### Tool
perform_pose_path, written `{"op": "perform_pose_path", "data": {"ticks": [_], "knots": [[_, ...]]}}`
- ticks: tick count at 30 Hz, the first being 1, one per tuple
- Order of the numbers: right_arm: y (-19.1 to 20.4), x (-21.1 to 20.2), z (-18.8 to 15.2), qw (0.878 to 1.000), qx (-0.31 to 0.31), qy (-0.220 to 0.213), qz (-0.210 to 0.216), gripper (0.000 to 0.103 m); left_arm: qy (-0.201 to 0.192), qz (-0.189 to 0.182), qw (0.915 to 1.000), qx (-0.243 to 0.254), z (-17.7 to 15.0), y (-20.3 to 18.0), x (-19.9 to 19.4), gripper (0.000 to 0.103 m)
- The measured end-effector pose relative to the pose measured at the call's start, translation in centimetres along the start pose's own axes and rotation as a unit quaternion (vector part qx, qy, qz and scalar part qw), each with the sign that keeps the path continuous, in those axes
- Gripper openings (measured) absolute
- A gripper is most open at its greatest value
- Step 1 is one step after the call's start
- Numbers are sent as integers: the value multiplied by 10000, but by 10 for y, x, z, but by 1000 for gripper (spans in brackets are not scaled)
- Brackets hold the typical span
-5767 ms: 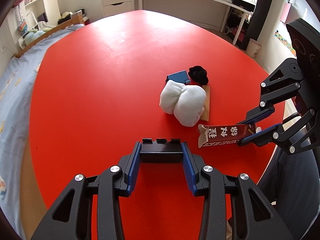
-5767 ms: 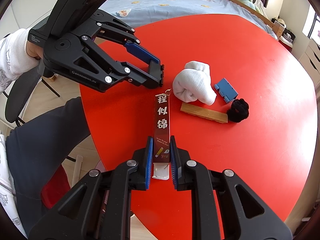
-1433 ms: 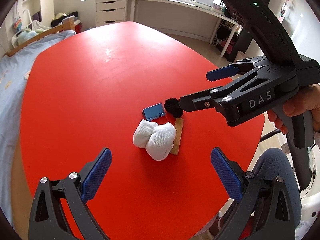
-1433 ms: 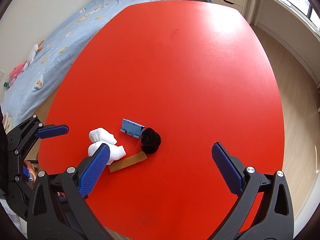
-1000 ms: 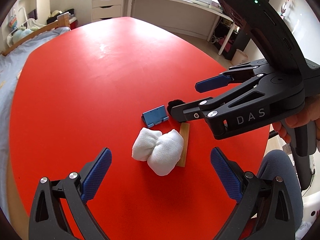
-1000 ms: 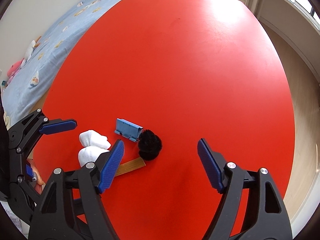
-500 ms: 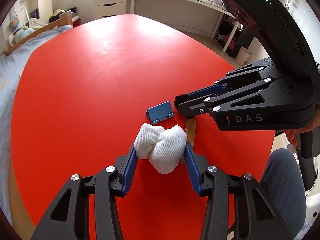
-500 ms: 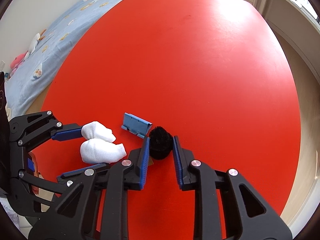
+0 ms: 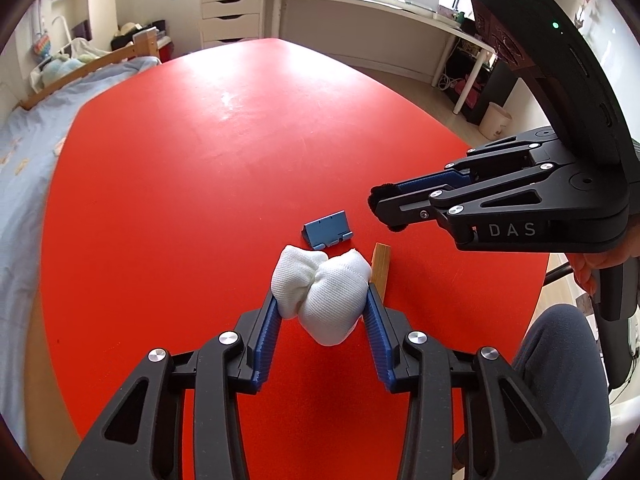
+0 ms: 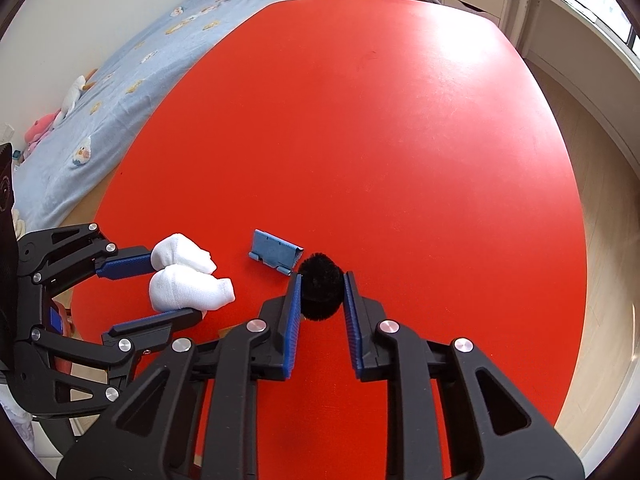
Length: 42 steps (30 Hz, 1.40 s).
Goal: Collect trash
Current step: 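Carry the sock ball and pompom off the table over the pink wastebasket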
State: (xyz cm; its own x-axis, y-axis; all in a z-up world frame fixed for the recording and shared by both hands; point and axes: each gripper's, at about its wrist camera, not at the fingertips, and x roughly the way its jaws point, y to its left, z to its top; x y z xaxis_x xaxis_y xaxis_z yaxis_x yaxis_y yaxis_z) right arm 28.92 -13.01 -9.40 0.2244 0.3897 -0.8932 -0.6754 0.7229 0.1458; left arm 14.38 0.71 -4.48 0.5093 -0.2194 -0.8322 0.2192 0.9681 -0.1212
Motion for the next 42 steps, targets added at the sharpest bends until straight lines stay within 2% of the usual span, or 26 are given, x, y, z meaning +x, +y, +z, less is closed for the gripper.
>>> {"op": "perform_pose_path", "data": {"ticks": [12, 24, 31, 42], "knots": [[12, -65, -47, 9967, -268, -767, 64, 20, -382, 379, 9985, -54, -13, -14, -49, 40], [37, -126, -115, 9883, -596, -1400, 86, 20, -856, 383, 9955, -130, -54, -37, -95, 40], [48, -142, -154, 9853, -647, -1576, 124, 20, -997, 287, 9946, -99, -78, -58, -108, 40], [57, -134, -210, 9864, -525, -1524, 326, 20, -803, 55, 9967, -129, -119, -82, -100, 40]]}}
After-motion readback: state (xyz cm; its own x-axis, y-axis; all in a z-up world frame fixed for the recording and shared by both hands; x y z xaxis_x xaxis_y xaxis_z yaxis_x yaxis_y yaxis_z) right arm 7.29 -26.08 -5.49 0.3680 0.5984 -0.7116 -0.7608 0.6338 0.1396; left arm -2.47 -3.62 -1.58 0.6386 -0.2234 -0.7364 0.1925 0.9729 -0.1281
